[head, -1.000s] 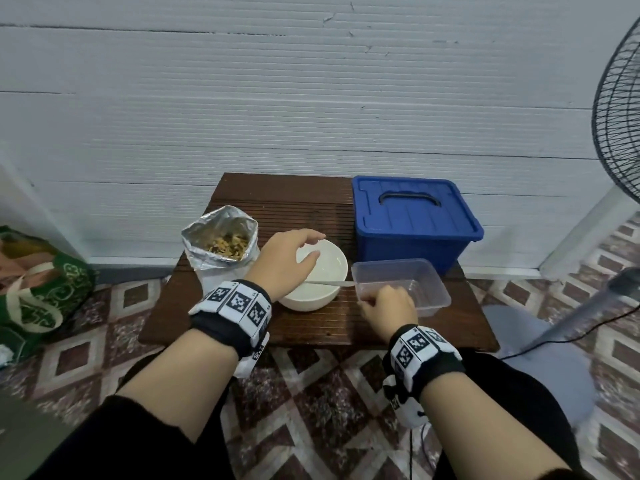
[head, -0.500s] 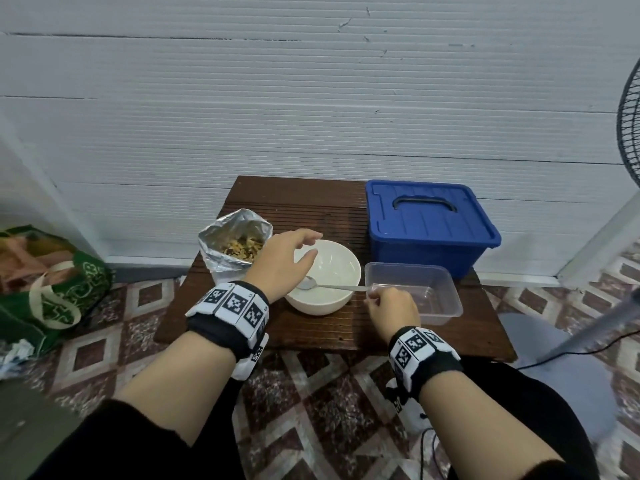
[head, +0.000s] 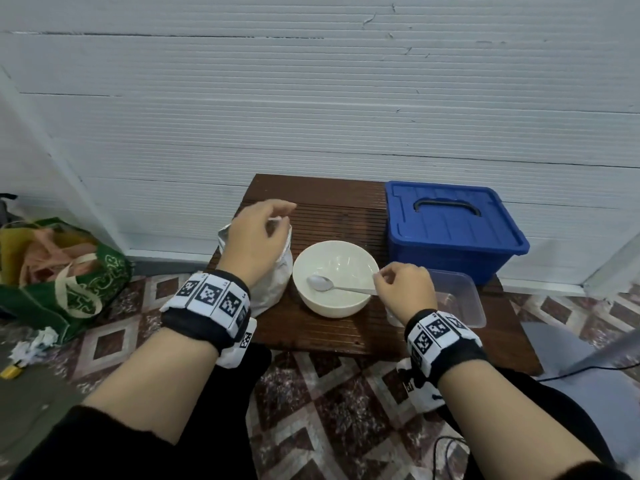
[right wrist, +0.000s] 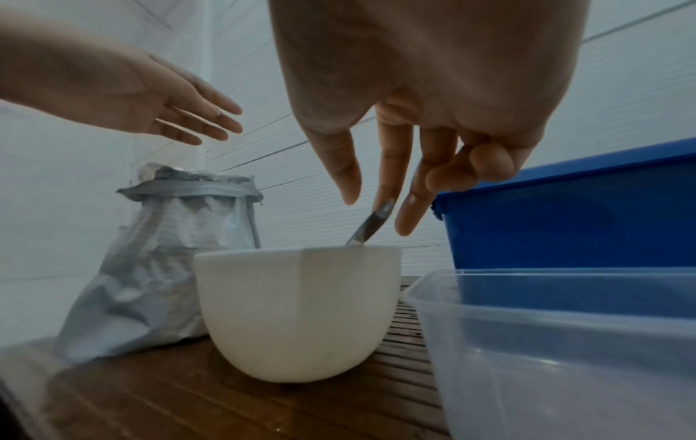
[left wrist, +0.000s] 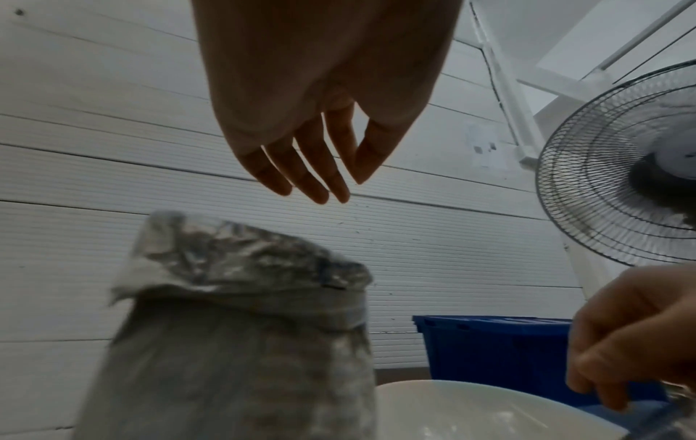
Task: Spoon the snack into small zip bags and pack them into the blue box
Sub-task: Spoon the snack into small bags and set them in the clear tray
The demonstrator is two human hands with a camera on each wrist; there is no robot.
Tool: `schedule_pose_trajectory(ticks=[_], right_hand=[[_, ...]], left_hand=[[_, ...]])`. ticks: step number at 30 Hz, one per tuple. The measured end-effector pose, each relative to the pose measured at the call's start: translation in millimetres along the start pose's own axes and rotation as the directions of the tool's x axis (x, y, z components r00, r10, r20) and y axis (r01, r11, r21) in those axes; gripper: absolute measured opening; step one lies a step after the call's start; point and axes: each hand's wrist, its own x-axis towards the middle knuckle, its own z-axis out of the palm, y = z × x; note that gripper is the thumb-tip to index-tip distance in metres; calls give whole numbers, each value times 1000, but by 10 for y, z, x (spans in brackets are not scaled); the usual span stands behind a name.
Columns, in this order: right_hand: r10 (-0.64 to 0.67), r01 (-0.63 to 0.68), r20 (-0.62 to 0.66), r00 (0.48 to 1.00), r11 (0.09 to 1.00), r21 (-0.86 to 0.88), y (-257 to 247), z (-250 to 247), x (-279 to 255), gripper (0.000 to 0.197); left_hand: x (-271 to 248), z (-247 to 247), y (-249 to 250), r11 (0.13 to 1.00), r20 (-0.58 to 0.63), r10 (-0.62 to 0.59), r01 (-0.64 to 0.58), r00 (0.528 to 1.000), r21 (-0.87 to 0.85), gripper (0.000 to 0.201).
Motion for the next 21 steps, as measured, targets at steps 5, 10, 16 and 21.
schedule_pose_trajectory(ticks=[5, 10, 16, 21], right_hand=[[-82, 121, 131, 988, 936, -331, -152, 57, 44, 37], [-26, 96, 170, 985, 901, -424, -209, 120, 105, 24], [-39, 40, -4, 999, 998, 54, -391, -26, 174, 13], [-120, 219, -261, 958, 892, 396, -703, -289, 154, 9]], left_hand=[[29, -187, -300, 983, -162, -106, 128, 981, 133, 26], [10, -241, -478, 964, -126, -228, 242, 965, 107, 31], [51, -251, -524, 948, -95, -309, 314, 946, 47, 33], [65, -228, -585, 906, -28, -422, 423, 906, 33, 32]])
